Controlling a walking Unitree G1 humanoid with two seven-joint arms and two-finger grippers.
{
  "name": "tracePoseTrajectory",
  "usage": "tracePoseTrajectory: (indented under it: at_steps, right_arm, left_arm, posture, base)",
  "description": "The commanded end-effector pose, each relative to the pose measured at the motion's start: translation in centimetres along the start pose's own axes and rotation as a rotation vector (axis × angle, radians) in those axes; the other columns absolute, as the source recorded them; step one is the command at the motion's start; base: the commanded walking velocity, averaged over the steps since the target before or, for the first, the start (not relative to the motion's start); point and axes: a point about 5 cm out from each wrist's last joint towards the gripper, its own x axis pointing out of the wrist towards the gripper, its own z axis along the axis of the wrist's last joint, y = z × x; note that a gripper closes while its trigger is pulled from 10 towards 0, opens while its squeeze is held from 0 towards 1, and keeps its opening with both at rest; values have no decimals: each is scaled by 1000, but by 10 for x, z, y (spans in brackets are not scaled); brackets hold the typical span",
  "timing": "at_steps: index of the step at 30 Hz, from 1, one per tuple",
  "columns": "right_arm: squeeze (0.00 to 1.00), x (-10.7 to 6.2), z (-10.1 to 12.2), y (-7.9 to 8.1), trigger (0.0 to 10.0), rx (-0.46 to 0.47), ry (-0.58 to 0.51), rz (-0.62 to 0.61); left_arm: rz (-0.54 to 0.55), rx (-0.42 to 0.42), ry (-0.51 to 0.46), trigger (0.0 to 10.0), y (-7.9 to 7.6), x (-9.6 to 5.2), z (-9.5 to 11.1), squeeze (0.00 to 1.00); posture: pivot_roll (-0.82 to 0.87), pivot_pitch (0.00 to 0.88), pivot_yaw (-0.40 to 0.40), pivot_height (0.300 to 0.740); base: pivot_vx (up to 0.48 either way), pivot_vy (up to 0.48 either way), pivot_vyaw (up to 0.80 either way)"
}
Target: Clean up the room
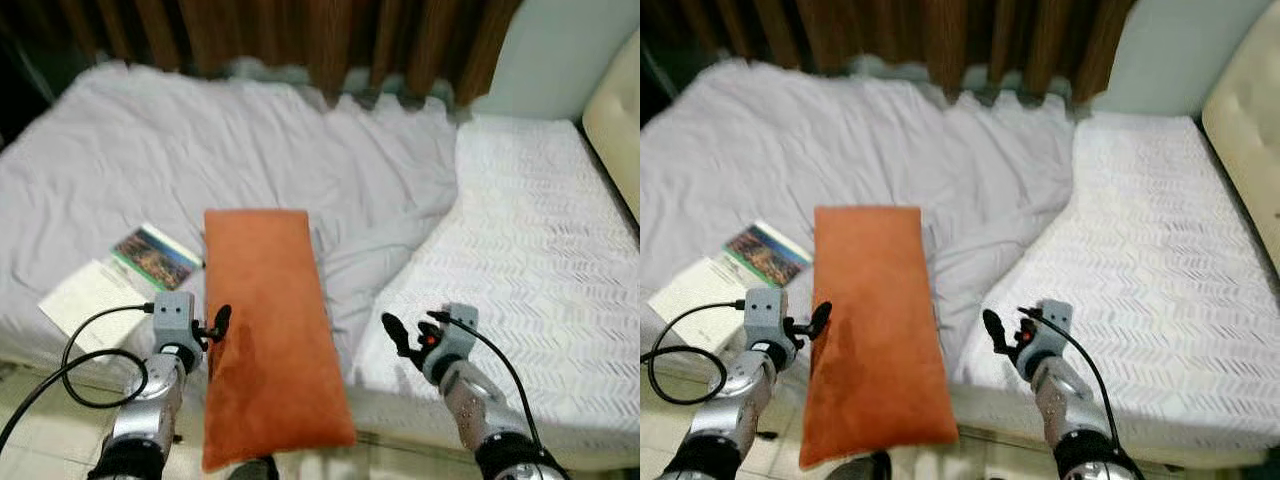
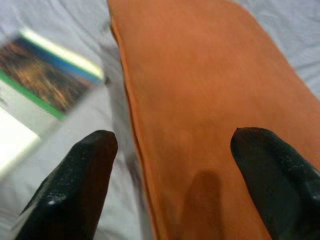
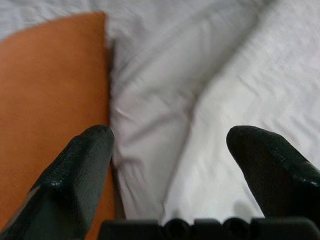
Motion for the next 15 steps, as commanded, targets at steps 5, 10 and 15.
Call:
tracePoseTrajectory:
  at_steps: [5, 10, 15]
  right_arm:
    - [0, 1, -4, 2, 10000, 98, -12, 13]
    - [0, 4, -8, 11, 10000, 139, -14, 43]
    - [0, 11, -9, 27, 10000, 201, -23, 104]
  left_arm:
    - [57, -102, 7, 10000, 15, -8, -12, 0]
    - [124, -84, -42, 10000, 22, -17, -10, 0]
    - [125, -134, -163, 10000, 16, -26, 7, 0]
  posture:
    - [-13, 488, -98, 740]
    - [-21, 521, -105, 740]
    - [9, 523, -110, 740]
  base:
    - [0, 0, 0]
    - [0, 0, 0]
    - [0, 0, 0]
